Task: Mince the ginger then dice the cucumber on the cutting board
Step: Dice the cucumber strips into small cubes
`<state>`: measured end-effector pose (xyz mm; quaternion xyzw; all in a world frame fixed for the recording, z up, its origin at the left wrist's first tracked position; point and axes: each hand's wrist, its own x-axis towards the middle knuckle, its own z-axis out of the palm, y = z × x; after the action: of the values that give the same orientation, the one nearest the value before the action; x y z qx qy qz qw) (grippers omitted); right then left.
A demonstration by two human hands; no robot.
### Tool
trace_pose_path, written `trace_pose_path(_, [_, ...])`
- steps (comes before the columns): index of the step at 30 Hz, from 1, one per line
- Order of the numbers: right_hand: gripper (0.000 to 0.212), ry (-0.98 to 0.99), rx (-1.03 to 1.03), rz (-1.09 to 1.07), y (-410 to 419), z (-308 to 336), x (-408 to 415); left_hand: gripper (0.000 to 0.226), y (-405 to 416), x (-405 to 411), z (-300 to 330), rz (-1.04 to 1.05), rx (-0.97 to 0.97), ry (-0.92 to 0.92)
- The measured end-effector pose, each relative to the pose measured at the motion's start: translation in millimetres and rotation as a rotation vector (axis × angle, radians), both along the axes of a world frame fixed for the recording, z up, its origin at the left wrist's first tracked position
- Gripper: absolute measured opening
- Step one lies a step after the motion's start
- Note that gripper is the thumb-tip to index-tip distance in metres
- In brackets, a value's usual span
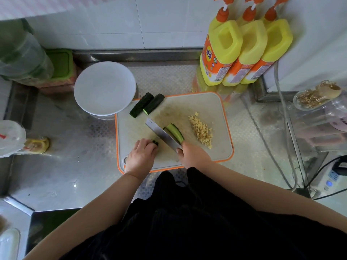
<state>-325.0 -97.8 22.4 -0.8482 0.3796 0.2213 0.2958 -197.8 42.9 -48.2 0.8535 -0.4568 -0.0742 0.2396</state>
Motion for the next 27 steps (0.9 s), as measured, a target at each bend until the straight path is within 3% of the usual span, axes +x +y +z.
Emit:
trace_pose_path(7, [0.024,0.043,-0.070,0.197,17,9,3,0.007,0,-1,-3,0.010,0.049,-0.009])
trace_pose_path(13, [0.022,0.048,-0.087,0.154,20,-2,5,0.038,1,0,-8,-0.005,-0.029,-0.002])
trace_pose_path(19, [0.029,0.012,0.004,-0.017,9,-2,2,0.032,6,2,-14,-0.031,-0.058,-0.032])
trace_pose_path(27, [0.023,0.011,-0.077,0.171,24,8,1,0.034,10,2,-14,-0.026,-0.063,-0.020])
